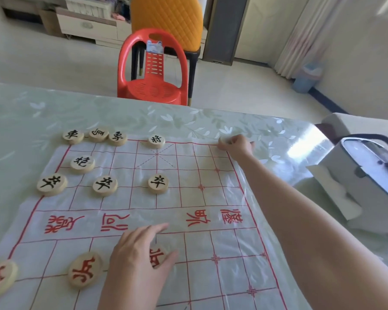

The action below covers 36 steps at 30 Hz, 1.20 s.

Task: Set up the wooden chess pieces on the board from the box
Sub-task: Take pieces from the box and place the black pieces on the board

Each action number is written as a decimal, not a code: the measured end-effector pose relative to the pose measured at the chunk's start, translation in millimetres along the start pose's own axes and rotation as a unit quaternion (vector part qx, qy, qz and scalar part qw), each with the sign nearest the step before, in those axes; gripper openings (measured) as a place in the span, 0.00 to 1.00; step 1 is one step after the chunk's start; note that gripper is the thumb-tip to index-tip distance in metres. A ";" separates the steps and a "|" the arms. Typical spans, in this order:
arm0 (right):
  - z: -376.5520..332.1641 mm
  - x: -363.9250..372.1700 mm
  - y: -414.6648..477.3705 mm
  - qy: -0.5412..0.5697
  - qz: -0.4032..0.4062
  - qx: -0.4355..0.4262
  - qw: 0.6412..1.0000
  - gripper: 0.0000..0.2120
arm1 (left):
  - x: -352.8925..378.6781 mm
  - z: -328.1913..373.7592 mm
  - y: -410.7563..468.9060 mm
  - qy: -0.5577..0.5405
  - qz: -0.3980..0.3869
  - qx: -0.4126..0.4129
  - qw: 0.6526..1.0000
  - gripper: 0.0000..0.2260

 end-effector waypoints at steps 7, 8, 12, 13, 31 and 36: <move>5.2 0.8 2.4 -0.025 0.001 -0.003 1.000 0.29 | 9.2 0.1 -4.4 0.063 -0.073 0.003 0.995 0.22; 4.4 -4.9 -1.7 -0.011 0.014 0.001 1.000 0.32 | 9.2 -0.6 -4.7 0.063 -0.073 0.004 0.995 0.23; -24.1 -33.6 -52.9 0.077 0.089 -0.059 0.991 0.25 | 3.8 -2.9 -5.8 0.033 -0.045 0.012 0.998 0.23; -34.5 -36.2 -74.2 0.088 0.088 -0.088 0.988 0.22 | 0.8 -3.7 -5.6 0.023 -0.031 0.016 0.999 0.23; -175.2 -16.0 -365.5 0.169 -0.176 -0.245 0.938 0.13 | -152.6 -36.9 -62.7 0.000 0.078 -0.022 0.997 0.17; -195.5 -3.2 -412.2 0.161 -0.221 -0.262 0.926 0.13 | -241.9 -105.5 -96.6 0.043 0.137 -0.104 0.984 0.14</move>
Point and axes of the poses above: each hand's wrist, its own y-axis towards the middle knuckle, its own x-axis out of the palm, z = x × y, the point moved 8 cm from there along y, towards the middle knuckle, and after that the axes turned 7 degrees about z, right-handed, at the moved point
